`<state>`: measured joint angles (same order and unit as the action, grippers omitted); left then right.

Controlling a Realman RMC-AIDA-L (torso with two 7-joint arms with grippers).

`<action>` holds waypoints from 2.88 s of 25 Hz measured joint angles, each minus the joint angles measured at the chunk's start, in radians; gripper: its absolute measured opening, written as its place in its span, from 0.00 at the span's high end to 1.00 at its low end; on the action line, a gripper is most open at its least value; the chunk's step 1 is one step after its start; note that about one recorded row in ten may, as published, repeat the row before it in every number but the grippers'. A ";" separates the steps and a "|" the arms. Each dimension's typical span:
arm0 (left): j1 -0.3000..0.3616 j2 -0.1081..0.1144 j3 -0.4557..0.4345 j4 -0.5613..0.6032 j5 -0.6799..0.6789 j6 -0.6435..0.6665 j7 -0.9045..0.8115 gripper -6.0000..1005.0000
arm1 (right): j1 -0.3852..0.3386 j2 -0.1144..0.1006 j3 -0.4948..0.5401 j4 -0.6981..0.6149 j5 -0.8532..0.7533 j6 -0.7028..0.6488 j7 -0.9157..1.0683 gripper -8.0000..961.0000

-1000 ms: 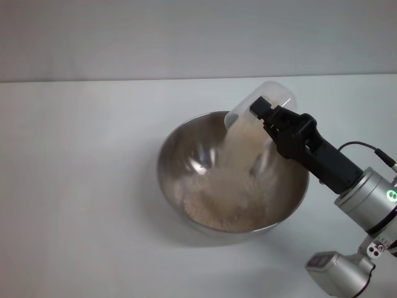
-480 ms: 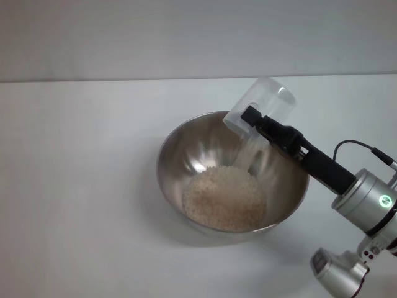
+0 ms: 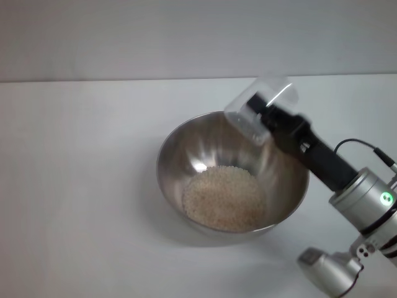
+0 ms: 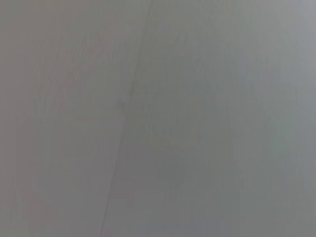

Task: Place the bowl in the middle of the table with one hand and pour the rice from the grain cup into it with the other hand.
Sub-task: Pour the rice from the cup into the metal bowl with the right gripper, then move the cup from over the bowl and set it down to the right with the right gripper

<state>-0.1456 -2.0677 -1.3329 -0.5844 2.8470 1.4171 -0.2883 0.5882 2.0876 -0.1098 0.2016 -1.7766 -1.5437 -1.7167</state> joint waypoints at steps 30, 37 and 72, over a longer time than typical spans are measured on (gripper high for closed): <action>-0.005 0.003 0.003 0.016 0.005 0.018 -0.029 0.43 | -0.034 0.002 0.257 0.011 -0.302 -0.047 -0.297 0.98; 0.000 0.000 0.007 0.014 0.005 0.027 -0.031 0.43 | -0.042 0.001 0.264 -0.004 -0.301 -0.049 -0.295 0.98; -0.036 -0.002 0.018 0.041 0.005 0.028 -0.039 0.40 | -0.276 -0.001 0.616 0.219 0.014 0.188 1.473 0.98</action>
<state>-0.1818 -2.0693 -1.3146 -0.5435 2.8517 1.4449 -0.3278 0.3117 2.0869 0.5065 0.4203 -1.7629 -1.3553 -0.2432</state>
